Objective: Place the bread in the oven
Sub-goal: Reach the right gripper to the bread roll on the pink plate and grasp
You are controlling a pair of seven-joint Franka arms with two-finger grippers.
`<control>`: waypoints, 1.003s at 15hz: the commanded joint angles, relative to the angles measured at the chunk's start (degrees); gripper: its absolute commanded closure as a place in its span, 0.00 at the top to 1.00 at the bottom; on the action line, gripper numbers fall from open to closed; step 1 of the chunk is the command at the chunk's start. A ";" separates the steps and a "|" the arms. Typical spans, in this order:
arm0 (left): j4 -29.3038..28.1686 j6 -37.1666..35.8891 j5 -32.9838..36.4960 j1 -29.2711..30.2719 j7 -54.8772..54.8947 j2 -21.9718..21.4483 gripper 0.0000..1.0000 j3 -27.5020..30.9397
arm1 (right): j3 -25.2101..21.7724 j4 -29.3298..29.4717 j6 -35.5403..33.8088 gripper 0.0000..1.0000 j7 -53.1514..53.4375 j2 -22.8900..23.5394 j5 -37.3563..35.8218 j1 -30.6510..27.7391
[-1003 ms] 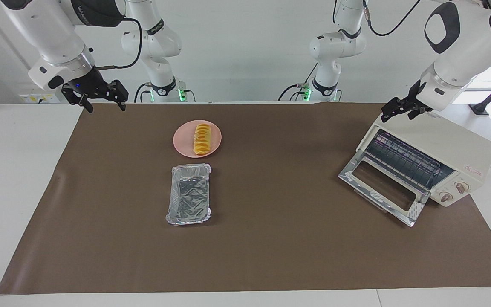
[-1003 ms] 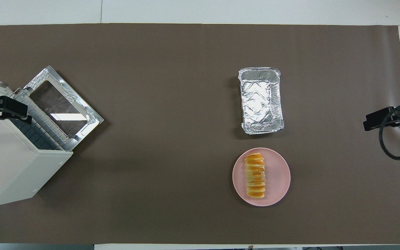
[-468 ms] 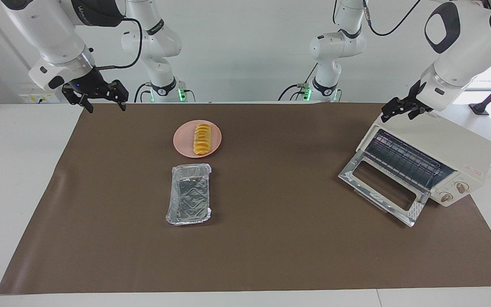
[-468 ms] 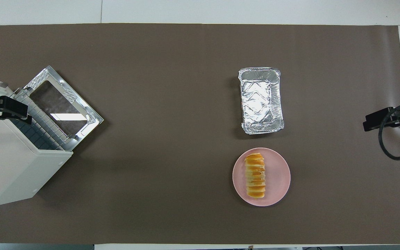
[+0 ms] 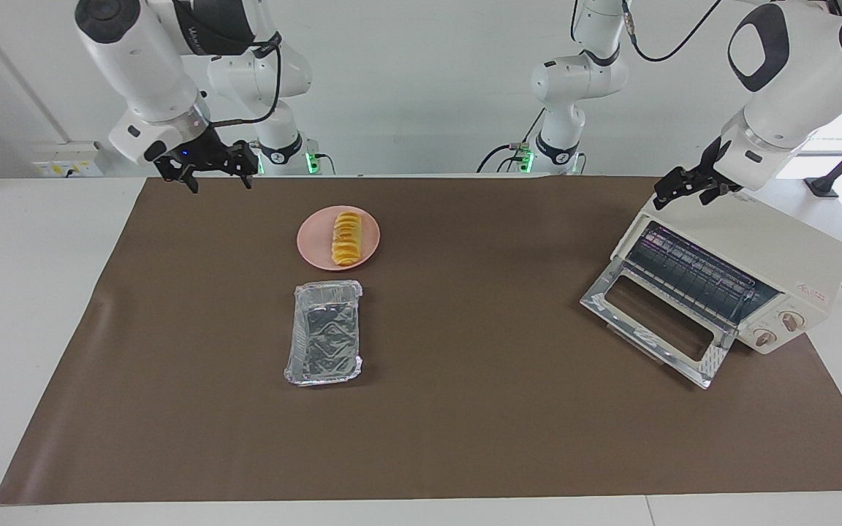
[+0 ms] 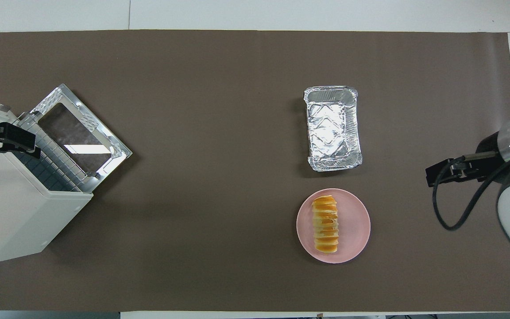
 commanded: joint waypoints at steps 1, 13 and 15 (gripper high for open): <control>-1.32 1.02 0.94 0.35 0.07 -1.39 1.00 -0.33 | 0.18 -10.96 5.91 1.00 7.45 -6.77 0.39 5.42; -1.32 0.93 0.94 0.35 0.16 -1.39 1.00 -0.33 | 0.44 -40.67 28.84 1.00 18.63 -17.69 4.00 18.62; -1.32 1.02 0.94 0.35 0.07 -1.39 1.00 -0.33 | 0.44 -43.33 34.56 1.00 21.96 -15.33 4.00 22.04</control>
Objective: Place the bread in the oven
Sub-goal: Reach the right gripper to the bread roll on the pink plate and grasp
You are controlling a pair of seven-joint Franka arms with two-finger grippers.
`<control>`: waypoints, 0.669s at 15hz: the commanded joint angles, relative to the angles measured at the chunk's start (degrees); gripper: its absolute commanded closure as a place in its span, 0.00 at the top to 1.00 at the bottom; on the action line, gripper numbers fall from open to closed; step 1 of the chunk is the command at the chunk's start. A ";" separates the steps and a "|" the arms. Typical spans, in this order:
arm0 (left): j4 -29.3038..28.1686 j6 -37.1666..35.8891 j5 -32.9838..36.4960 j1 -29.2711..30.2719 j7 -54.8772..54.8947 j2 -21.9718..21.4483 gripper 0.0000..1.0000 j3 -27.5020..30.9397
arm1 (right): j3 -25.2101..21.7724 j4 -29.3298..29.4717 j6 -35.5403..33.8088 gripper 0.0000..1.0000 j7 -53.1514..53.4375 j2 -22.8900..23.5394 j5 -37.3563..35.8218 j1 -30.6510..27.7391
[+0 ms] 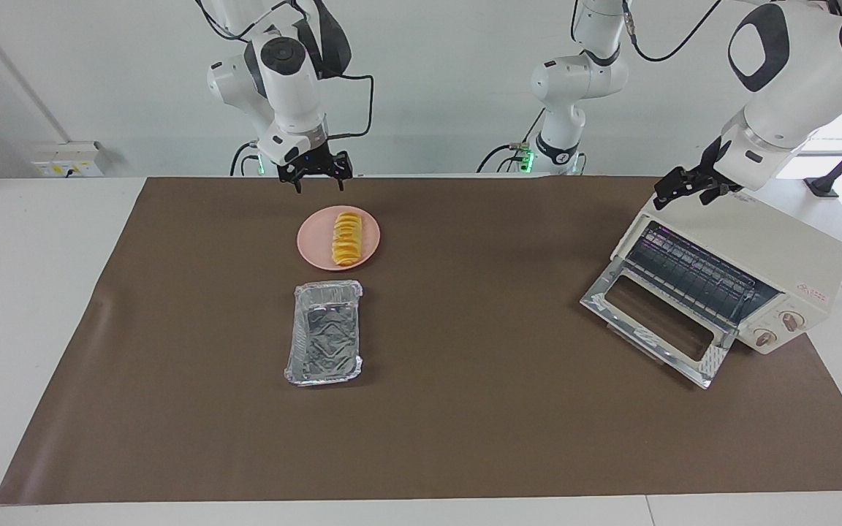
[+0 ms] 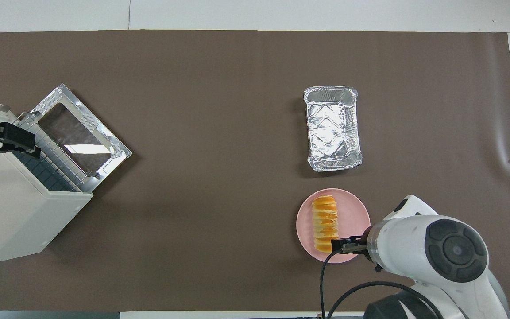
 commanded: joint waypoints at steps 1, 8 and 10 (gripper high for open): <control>-1.32 1.02 0.94 0.27 0.07 -1.39 1.00 -0.33 | -0.09 -3.60 7.47 1.00 4.56 3.13 0.77 3.86; -1.32 1.02 0.94 0.26 0.07 -1.39 1.00 -0.33 | -0.09 -6.31 18.88 1.00 4.31 9.82 0.77 3.87; -1.32 1.02 0.94 0.26 0.07 -1.39 1.00 -0.33 | -0.09 -6.67 22.42 1.00 4.31 12.63 0.77 3.87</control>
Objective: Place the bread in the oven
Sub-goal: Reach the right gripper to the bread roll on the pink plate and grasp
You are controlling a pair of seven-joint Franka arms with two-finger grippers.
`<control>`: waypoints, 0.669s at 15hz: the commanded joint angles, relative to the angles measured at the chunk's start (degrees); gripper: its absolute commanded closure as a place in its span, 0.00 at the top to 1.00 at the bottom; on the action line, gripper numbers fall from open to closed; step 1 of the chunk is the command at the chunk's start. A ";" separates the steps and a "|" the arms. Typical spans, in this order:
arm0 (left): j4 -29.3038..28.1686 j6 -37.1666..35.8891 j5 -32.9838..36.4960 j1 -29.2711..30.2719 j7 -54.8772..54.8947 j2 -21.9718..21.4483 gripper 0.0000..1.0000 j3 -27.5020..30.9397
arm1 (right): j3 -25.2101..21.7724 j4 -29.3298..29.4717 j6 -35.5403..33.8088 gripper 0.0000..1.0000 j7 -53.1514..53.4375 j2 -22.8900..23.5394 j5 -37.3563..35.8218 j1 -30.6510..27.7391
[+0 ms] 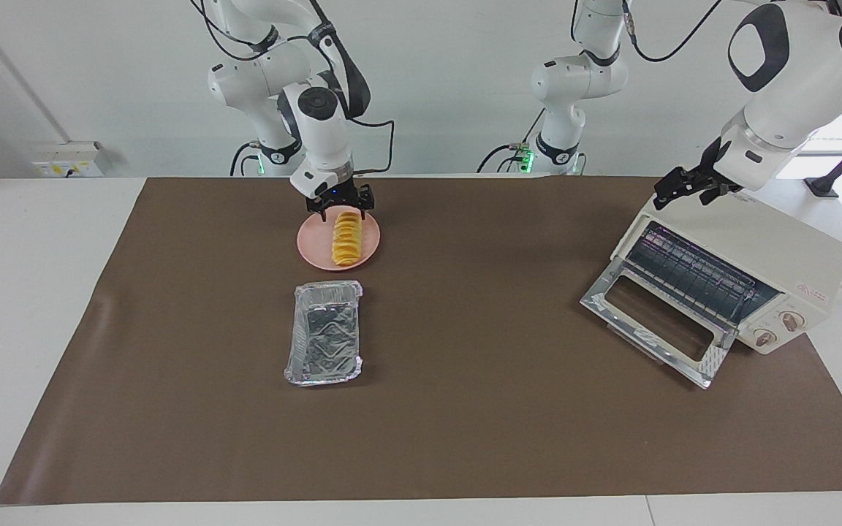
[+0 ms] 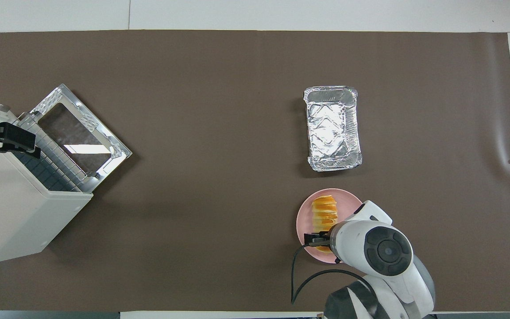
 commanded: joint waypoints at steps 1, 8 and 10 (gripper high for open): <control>-1.32 1.02 0.94 0.26 0.07 -1.39 1.00 -0.31 | 0.04 -1.18 4.22 1.00 -0.48 2.64 0.75 -0.32; -1.32 1.02 0.94 0.26 0.07 -1.39 1.00 -0.31 | 0.04 -0.83 4.66 0.00 -1.10 2.99 0.75 -0.85; -1.32 1.02 0.94 0.26 0.07 -1.39 1.00 -0.31 | 0.04 -0.22 4.40 0.00 -1.10 3.34 0.75 -0.85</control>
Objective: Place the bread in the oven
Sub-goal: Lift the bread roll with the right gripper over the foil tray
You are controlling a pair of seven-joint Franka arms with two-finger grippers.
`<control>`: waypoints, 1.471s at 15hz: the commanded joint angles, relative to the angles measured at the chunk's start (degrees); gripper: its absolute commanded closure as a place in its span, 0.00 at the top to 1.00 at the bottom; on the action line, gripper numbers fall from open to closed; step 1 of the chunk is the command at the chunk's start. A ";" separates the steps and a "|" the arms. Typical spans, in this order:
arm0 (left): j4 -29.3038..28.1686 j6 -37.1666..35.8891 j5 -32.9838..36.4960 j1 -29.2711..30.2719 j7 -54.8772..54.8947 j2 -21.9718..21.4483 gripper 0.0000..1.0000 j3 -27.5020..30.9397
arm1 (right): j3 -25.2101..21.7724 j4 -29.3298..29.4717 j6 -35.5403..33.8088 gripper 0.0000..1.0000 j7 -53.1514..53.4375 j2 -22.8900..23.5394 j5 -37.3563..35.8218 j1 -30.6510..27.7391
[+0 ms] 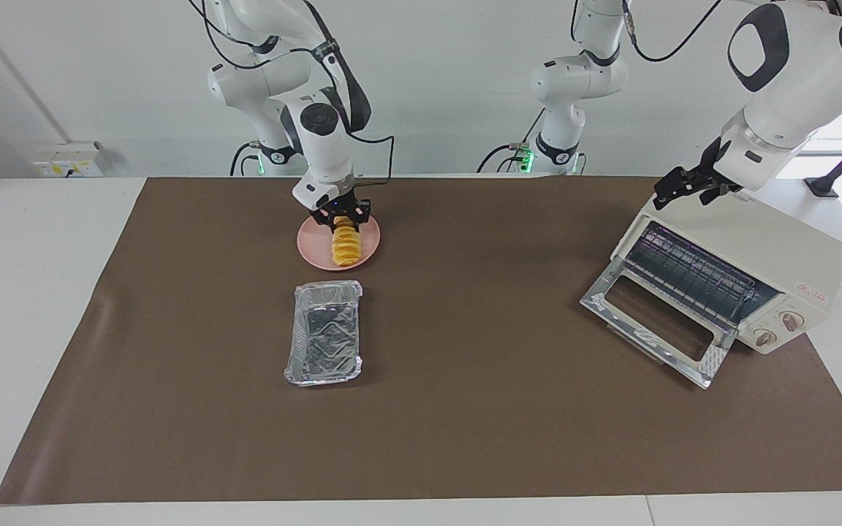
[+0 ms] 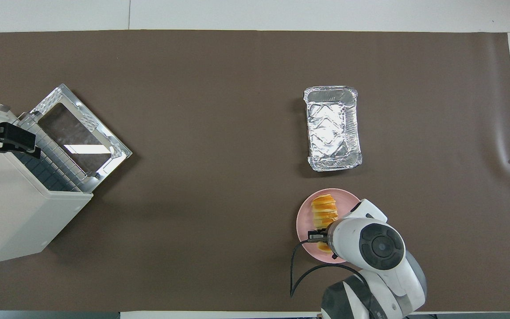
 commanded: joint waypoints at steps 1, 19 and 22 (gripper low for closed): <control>-1.32 1.02 0.94 0.26 0.07 -1.39 1.00 -0.30 | 0.07 1.55 -0.13 0.00 -1.14 0.81 0.75 -0.82; -1.32 1.02 0.94 0.26 0.07 -1.39 1.00 -0.30 | -0.37 46.72 -30.02 0.00 -16.69 18.46 0.92 -13.03; -1.32 1.02 0.94 0.26 0.07 -1.39 1.00 -0.30 | -0.37 48.31 -25.98 0.00 -16.87 22.95 0.83 -13.21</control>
